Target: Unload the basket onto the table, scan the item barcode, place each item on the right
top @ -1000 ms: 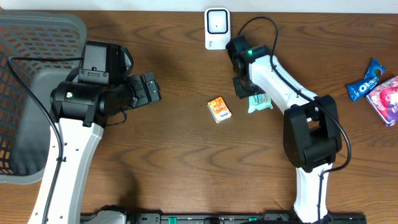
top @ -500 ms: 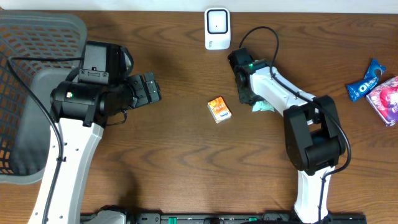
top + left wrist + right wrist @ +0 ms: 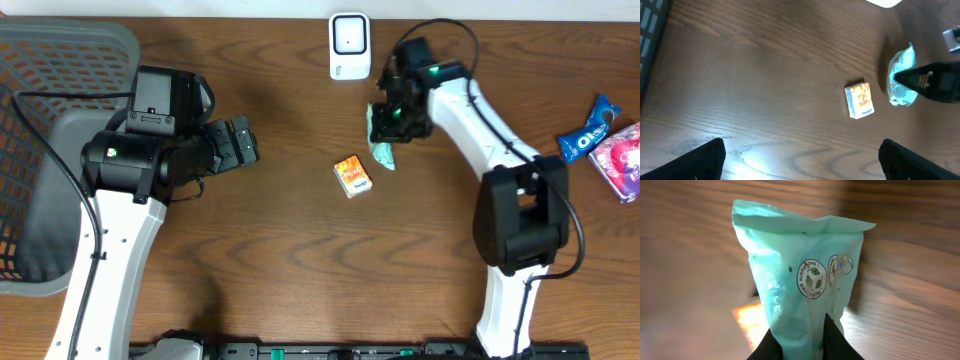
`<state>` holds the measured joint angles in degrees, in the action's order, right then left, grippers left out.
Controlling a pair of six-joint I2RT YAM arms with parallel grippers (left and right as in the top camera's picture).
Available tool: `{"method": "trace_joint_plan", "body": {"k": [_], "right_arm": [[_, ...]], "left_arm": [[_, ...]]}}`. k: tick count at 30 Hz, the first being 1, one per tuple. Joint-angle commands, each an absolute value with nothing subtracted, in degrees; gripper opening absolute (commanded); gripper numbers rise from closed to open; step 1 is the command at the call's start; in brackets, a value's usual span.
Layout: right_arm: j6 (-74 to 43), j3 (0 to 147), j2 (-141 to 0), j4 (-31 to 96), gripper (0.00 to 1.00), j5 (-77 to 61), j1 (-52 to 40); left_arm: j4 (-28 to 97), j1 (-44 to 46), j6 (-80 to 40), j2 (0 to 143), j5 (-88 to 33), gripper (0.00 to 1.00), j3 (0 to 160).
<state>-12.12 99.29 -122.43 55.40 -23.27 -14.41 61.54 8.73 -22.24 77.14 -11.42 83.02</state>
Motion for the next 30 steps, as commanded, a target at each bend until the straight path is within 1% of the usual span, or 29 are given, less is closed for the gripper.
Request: {"method": "trace_joint_plan", "body": {"k": [1, 5, 7, 8, 9, 10, 12, 16, 19, 21, 24, 26, 28, 29, 30], "right_arm": [[-10.2, 96.5, -123.4, 53.6, 0.01, -43.4, -9.9], [-10.3, 87.7, -123.9, 44.4, 0.02, -59.4, -5.1], [-13.0, 82.6, -123.9, 38.0, 0.04, -63.2, -2.5], [-14.3, 81.0, -123.9, 36.2, 0.07, -63.3, -1.5], [-14.7, 79.2, -123.9, 34.4, 0.13, -63.2, -0.2], [-14.7, 78.3, -123.9, 33.6, 0.18, -62.5, 0.9], [-14.7, 78.0, -123.9, 34.8, 0.26, -60.0, 3.2], [-14.5, 79.2, -122.4, 37.7, 0.39, -55.9, 6.5], [-14.5, 81.1, -120.0, 41.6, 0.45, -47.6, 7.3], [-14.5, 82.5, -117.7, 44.9, 0.47, -39.5, 7.0], [-14.4, 83.9, -114.1, 48.1, 0.51, -31.1, 6.2], [-13.1, 84.0, -111.7, 48.7, 0.52, -29.5, 5.4], [-12.6, 84.0, -109.7, 49.0, 0.47, -28.9, 4.3], [-12.6, 84.0, -109.1, 49.1, 0.40, -28.8, 3.7], [-12.6, 84.0, -108.8, 49.1, 0.31, -28.8, 3.2]], "left_arm": [[61.7, 8.5, -21.5, 77.2, -10.9, 0.98, 83.4], [61.7, 8.5, -21.5, 77.2, -10.9, 0.98, 83.4], [61.7, 8.5, -21.5, 77.2, -10.9, 0.98, 83.4], [61.7, 8.5, -21.5, 77.2, -10.9, 0.98, 83.4], [61.7, 8.5, -21.5, 77.2, -10.9, 0.98, 83.4], [61.7, 8.5, -21.5, 77.2, -10.9, 0.98, 83.4], [61.7, 8.5, -21.5, 77.2, -10.9, 0.98, 83.4], [61.7, 8.5, -21.5, 77.2, -10.9, 0.98, 83.4], [61.7, 8.5, -21.5, 77.2, -10.9, 0.98, 83.4], [61.7, 8.5, -21.5, 77.2, -10.9, 0.98, 83.4], [61.7, 8.5, -21.5, 77.2, -10.9, 0.98, 83.4], [61.7, 8.5, -21.5, 77.2, -10.9, 0.98, 83.4], [61.7, 8.5, -21.5, 77.2, -10.9, 0.98, 83.4], [61.7, 8.5, -21.5, 77.2, -10.9, 0.98, 83.4], [61.7, 8.5, -21.5, 77.2, -10.9, 0.98, 83.4]]}}
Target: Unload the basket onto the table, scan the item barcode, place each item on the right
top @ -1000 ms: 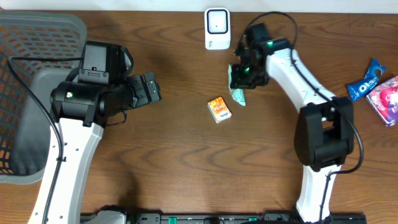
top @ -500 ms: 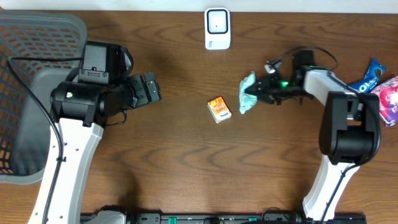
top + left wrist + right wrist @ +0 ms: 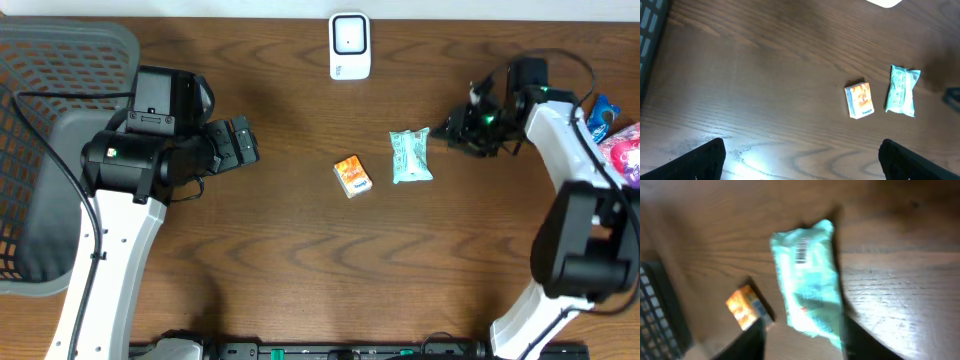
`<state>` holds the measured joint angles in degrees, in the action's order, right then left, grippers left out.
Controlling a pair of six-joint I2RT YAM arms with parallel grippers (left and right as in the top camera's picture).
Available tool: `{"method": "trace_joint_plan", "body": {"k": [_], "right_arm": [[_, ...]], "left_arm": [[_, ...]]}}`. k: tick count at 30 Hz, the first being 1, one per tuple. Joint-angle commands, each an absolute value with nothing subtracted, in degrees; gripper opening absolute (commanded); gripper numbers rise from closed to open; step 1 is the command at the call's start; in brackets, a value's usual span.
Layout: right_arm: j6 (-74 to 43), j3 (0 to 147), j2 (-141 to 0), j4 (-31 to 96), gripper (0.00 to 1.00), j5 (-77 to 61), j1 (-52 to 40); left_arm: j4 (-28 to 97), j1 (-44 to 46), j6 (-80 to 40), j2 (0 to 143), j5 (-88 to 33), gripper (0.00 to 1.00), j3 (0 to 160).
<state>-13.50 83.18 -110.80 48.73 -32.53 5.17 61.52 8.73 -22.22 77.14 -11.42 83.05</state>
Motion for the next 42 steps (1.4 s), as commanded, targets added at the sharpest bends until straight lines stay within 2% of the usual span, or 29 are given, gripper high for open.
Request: {"method": "trace_joint_plan", "body": {"k": [1, 3, 13, 20, 27, 35, 36, 39, 42], "right_arm": [[-12.6, 84.0, -108.7, 49.1, 0.18, -28.7, 2.6], [-12.6, 84.0, -108.9, 49.1, 0.01, -28.1, 1.4], [-17.8, 83.0, -114.6, 49.1, 0.01, -10.4, -7.4], [-18.0, 83.0, -121.1, 49.0, 0.01, -7.8, -9.0], [-18.4, 85.0, -120.3, 53.8, 0.02, -5.4, -8.1], [-17.0, 95.2, -118.0, 65.1, 0.14, -5.4, -7.9], [-15.8, 96.1, -118.0, 65.9, 0.18, -5.4, -7.9], [-15.6, 96.1, -118.0, 66.3, 0.39, -3.6, -7.9], [-15.6, 95.9, -118.0, 66.7, 0.45, -1.4, -7.9]], "left_arm": [[61.7, 8.5, -21.5, 77.2, -10.9, 0.98, 83.4], [61.7, 8.5, -21.5, 77.2, -10.9, 0.98, 83.4], [61.7, 8.5, -21.5, 77.2, -10.9, 0.98, 83.4], [61.7, 8.5, -21.5, 77.2, -10.9, 0.98, 83.4], [61.7, 8.5, -21.5, 77.2, -10.9, 0.98, 83.4], [61.7, 8.5, -21.5, 77.2, -10.9, 0.98, 83.4], [61.7, 8.5, -21.5, 77.2, -10.9, 0.98, 83.4], [61.7, 8.5, -21.5, 77.2, -10.9, 0.98, 83.4], [61.7, 8.5, -21.5, 77.2, -10.9, 0.98, 83.4]]}}
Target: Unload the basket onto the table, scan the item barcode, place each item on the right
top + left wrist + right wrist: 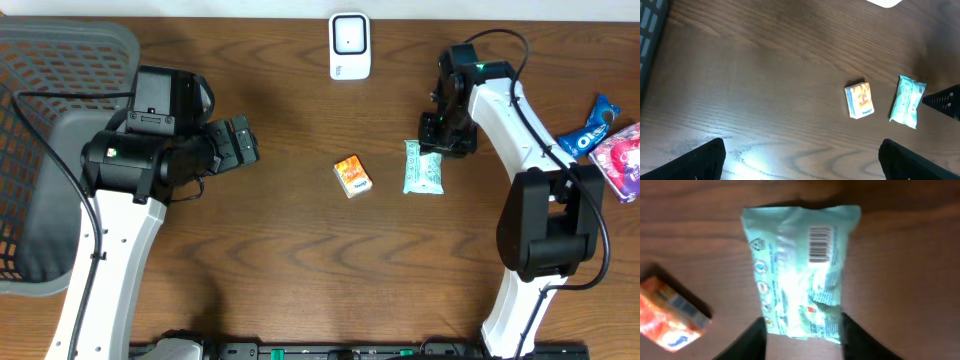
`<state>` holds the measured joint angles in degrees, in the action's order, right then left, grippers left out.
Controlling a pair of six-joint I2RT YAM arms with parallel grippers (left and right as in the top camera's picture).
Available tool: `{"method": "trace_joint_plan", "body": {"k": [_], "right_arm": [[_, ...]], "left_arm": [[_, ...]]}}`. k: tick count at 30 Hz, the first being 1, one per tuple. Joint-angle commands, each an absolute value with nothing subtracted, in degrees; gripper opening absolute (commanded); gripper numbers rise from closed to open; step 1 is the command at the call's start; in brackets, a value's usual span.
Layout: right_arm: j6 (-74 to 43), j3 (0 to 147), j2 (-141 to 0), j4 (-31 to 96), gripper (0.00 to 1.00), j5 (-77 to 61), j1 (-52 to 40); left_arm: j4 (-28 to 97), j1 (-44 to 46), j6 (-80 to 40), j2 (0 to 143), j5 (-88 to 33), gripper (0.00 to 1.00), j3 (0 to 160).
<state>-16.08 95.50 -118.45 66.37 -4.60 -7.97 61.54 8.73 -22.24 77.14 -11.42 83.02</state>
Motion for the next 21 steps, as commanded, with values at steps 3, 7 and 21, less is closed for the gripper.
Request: {"method": "trace_joint_plan", "body": {"k": [3, 7, 21], "right_arm": [[-15.6, 95.6, -118.0, 66.6, 0.34, -1.4, -7.9], [-15.9, 93.6, -118.0, 66.3, 0.16, -1.6, -8.0], [-17.1, 85.9, -117.2, 61.6, 0.25, -3.1, -8.7]], "left_arm": [[61.7, 8.5, -21.5, 77.2, -10.9, 0.98, 83.4], [61.7, 8.5, -21.5, 77.2, -10.9, 0.98, 83.4], [61.7, 8.5, -21.5, 77.2, -10.9, 0.98, 83.4]]}}
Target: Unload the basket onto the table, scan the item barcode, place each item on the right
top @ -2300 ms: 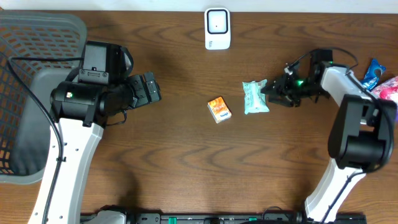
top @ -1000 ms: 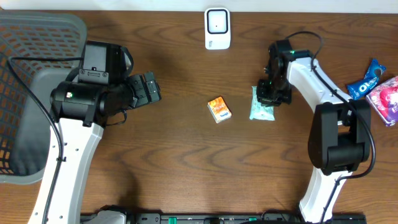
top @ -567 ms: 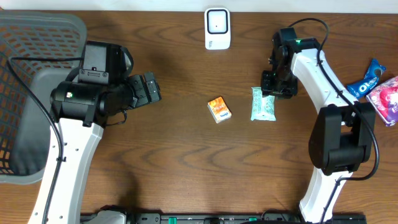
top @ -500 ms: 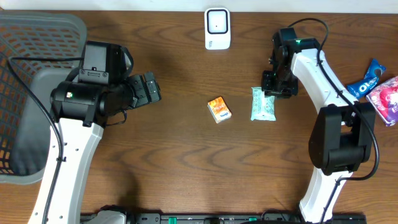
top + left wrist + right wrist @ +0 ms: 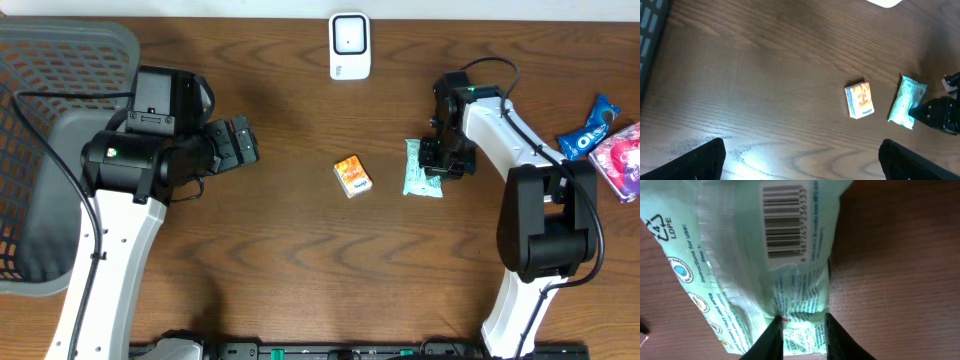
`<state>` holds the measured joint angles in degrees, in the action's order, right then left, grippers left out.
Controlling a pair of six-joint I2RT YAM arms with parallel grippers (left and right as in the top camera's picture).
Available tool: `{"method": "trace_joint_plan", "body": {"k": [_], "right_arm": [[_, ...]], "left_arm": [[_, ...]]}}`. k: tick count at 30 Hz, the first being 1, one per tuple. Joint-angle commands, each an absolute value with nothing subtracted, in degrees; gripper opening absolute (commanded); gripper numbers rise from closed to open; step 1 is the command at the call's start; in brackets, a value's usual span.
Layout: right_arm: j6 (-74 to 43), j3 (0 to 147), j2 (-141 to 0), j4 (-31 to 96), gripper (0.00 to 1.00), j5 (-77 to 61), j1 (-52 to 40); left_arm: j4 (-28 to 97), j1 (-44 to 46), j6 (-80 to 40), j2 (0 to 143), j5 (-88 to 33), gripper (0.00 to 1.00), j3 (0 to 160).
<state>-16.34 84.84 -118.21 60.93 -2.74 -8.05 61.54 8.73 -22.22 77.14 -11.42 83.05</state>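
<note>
The mint-green packet (image 5: 420, 168) lies flat on the table to the right of the orange box. Its barcode (image 5: 784, 220) faces up. My right gripper (image 5: 802, 335) is down on the packet's near end, its fingers (image 5: 774, 339) narrowed and pinching a creased fold of wrapper. In the overhead view the right gripper (image 5: 437, 160) covers the packet's right edge. The white scanner (image 5: 349, 45) stands at the table's far edge. My left gripper (image 5: 801, 162) hangs wide open with nothing in it, well to the left of the packet (image 5: 906, 101).
A small orange box (image 5: 352, 176) lies at mid-table. A grey mesh basket (image 5: 60, 60) takes up the left side. A blue Oreo pack (image 5: 590, 128) and a pink pack (image 5: 620, 160) sit at the right edge.
My right gripper has come down onto the packet and its fingers have narrowed from open around it to pinching its near end. The packet shifted only slightly. The left arm is unchanged.
My right gripper first held the packet upright just below the scanner. Then the packet lay flat beside the orange box and the gripper was off to the right. Later it hung open over the packet, barcode up, and now it is shut on it.
</note>
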Motion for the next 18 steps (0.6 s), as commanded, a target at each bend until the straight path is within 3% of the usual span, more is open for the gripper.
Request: {"method": "trace_joint_plan", "body": {"k": [1, 10, 18], "right_arm": [[-17.1, 87.1, -116.8, 62.4, 0.27, -2.8, -8.7], [-17.1, 102.5, -113.9, 70.5, 0.35, -0.3, -11.2], [-19.2, 98.2, -114.4, 66.9, 0.47, 10.2, -18.5]], "left_arm": [[61.7, 8.5, -21.5, 77.2, -10.9, 0.98, 83.4], [61.7, 8.5, -21.5, 77.2, -10.9, 0.98, 83.4], [61.7, 8.5, -21.5, 77.2, -10.9, 0.98, 83.4]]}}
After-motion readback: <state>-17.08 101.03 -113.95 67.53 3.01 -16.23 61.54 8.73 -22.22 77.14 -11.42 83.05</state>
